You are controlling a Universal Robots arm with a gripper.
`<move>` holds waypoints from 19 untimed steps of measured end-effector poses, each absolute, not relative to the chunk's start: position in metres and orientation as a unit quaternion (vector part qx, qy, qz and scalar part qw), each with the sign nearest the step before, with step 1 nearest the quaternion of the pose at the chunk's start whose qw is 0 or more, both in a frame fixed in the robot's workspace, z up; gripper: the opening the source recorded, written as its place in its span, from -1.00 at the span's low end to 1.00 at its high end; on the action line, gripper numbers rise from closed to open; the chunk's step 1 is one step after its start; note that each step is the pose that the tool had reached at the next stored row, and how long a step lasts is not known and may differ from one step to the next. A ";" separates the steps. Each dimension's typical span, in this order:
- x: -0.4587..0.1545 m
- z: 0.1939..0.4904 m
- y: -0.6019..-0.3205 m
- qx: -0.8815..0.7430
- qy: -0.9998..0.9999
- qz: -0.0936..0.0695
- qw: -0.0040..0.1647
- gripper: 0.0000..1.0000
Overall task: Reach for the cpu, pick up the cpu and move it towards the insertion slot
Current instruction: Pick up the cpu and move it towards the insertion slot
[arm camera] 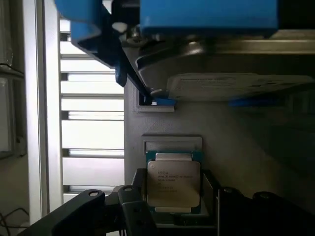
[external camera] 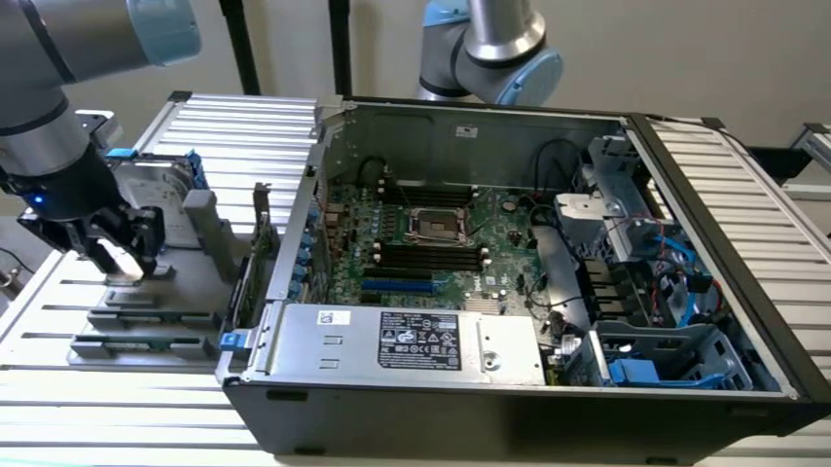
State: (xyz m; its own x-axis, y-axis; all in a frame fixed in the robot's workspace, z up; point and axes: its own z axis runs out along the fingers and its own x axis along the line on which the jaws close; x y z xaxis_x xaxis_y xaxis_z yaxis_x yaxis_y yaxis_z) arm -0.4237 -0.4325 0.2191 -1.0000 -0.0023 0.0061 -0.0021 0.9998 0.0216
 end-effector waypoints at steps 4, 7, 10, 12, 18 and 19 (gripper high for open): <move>-0.422 0.237 -0.433 0.001 -1.000 -0.011 0.004 0.09; -0.419 0.251 -0.432 0.001 -1.000 -0.011 0.004 0.09; -0.416 0.265 -0.432 0.001 -1.000 -0.011 0.004 0.09; -0.413 0.274 -0.432 0.001 -1.000 -0.011 0.004 0.09; -0.400 0.301 -0.432 0.002 -1.000 -0.011 0.004 0.09; -0.396 0.306 -0.433 0.002 -1.000 -0.011 0.005 0.09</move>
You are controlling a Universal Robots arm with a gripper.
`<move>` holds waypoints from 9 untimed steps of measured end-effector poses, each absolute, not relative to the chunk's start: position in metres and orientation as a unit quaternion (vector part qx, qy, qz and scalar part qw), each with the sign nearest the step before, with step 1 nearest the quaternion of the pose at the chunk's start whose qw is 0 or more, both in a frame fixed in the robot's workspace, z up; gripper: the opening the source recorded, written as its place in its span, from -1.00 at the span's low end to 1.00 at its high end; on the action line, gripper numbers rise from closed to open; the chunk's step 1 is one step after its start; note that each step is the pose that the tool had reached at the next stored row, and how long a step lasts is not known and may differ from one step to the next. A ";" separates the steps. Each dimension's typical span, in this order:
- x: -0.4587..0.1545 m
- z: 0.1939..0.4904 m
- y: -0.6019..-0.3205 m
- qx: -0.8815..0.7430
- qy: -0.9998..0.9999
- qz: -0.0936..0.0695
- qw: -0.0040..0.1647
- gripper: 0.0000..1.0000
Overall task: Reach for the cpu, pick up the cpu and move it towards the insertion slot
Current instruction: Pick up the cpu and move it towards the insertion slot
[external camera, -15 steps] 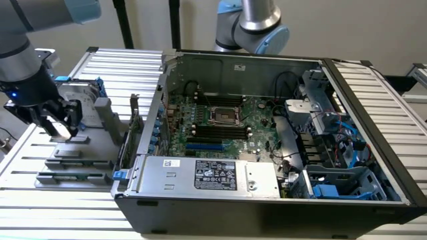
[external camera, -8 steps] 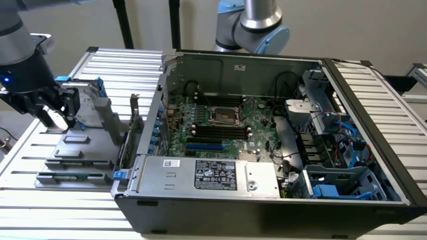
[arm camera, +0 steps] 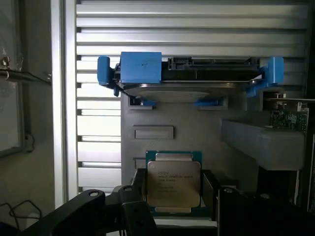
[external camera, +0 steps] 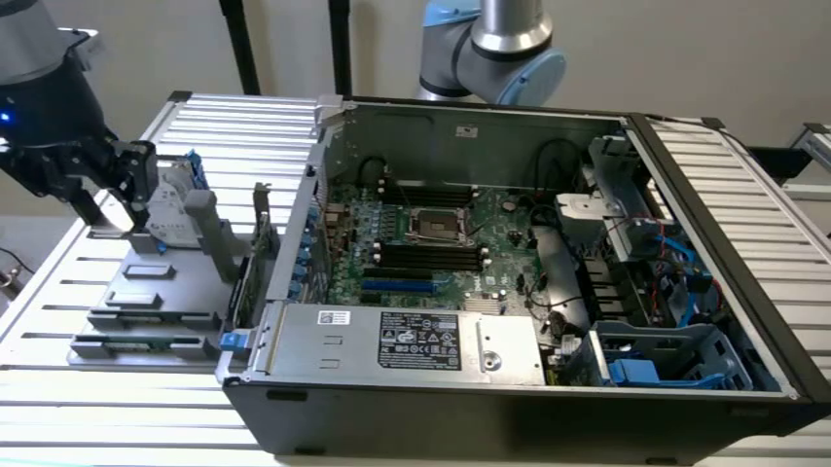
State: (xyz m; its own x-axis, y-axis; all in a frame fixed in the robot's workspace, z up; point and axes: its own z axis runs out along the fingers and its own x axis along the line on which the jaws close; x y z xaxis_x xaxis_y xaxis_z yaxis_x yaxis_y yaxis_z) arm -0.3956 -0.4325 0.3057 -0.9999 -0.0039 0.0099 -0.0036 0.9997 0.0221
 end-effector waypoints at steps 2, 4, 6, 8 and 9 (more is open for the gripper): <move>-0.386 0.315 -0.433 0.002 -1.000 -0.012 0.006 0.09; -0.377 0.324 -0.433 0.002 -1.000 -0.012 0.007 0.09; -0.368 0.333 -0.433 0.002 -1.000 -0.013 0.008 0.09; -0.359 0.342 -0.433 0.002 -1.000 -0.015 0.009 0.09; -0.354 0.347 -0.433 0.002 -1.000 -0.015 0.009 0.09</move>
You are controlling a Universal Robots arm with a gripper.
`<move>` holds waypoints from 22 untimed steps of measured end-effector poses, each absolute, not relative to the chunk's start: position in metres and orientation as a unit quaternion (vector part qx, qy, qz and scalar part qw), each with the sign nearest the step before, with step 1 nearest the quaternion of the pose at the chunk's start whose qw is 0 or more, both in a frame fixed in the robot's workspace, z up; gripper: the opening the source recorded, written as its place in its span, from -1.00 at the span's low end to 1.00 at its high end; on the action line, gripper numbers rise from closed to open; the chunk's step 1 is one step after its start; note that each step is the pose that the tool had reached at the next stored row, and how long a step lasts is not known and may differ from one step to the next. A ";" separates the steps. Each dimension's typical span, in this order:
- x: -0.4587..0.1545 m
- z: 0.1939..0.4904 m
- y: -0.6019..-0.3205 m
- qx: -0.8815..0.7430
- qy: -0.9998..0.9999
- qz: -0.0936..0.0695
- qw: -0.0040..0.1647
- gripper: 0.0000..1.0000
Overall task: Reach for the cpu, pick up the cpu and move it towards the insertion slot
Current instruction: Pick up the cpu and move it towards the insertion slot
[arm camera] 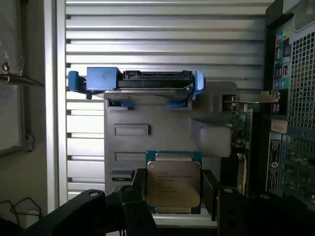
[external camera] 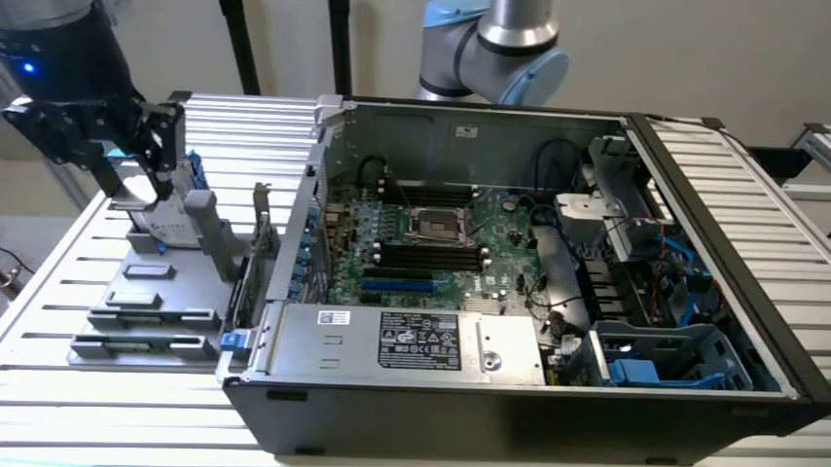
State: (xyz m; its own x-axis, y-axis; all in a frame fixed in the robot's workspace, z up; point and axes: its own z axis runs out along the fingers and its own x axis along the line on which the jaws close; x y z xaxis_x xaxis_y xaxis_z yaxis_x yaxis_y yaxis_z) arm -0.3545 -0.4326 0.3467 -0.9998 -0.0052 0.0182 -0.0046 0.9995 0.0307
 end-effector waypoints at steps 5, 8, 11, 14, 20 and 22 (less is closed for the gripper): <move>-0.332 0.366 -0.433 0.003 -1.000 -0.019 0.011 0.09; -0.318 0.374 -0.433 0.003 -1.000 -0.023 0.011 0.09; -0.305 0.378 -0.433 0.003 -1.000 -0.027 0.012 0.09; -0.291 0.380 -0.433 0.003 -0.999 -0.030 0.012 0.09; -0.263 0.384 -0.433 0.003 -0.999 -0.036 0.012 0.09; -0.254 0.385 -0.433 0.003 -0.999 -0.038 0.012 0.09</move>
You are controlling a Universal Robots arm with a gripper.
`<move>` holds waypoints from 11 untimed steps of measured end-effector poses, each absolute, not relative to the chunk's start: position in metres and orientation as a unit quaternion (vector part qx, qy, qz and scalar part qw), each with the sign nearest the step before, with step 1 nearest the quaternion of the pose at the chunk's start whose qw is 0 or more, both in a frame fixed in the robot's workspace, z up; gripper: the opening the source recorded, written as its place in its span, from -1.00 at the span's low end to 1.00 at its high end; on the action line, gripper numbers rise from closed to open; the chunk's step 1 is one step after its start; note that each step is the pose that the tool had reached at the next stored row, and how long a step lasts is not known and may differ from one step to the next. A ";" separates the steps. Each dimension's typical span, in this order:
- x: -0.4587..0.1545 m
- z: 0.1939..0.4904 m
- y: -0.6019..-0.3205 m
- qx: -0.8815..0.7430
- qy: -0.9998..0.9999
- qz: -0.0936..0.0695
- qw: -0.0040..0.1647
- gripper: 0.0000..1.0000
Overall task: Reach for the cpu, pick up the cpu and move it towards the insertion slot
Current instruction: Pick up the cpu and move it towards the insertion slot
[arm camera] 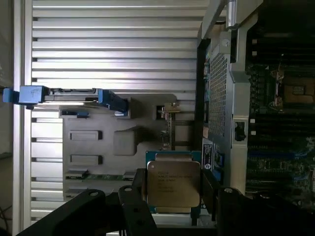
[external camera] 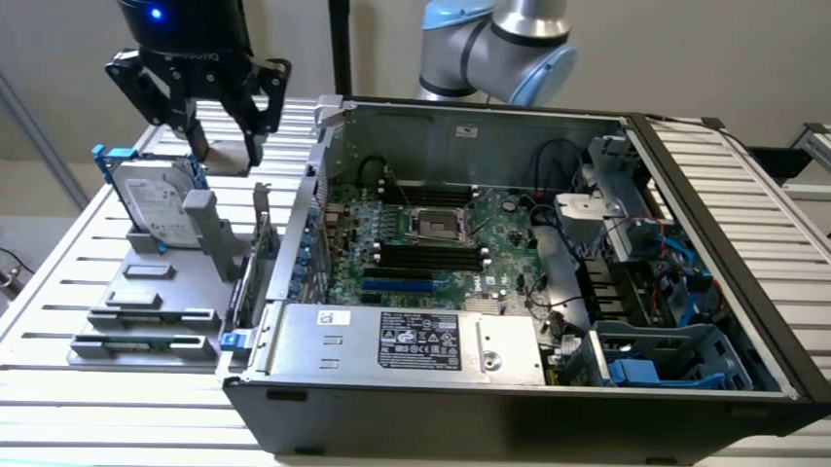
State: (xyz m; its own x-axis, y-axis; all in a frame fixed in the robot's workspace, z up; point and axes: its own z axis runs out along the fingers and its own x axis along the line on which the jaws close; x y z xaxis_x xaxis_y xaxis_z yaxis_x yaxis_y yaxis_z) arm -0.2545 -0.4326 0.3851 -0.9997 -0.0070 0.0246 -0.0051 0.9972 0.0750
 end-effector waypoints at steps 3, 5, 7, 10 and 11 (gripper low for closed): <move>-0.241 0.386 -0.433 0.003 -0.999 -0.039 0.013 0.09; -0.232 0.386 -0.433 0.003 -0.999 -0.040 0.013 0.09; -0.223 0.386 -0.433 0.003 -0.999 -0.041 0.013 0.09; -0.209 0.386 -0.433 0.003 -0.999 -0.042 0.013 0.09; -0.205 0.386 -0.433 0.003 -0.999 -0.042 0.013 0.09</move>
State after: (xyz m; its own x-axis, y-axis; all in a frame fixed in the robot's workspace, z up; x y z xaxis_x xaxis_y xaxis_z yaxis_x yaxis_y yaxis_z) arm -0.2045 -0.4326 0.3857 -0.9997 -0.0073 0.0251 -0.0052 0.9965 0.0840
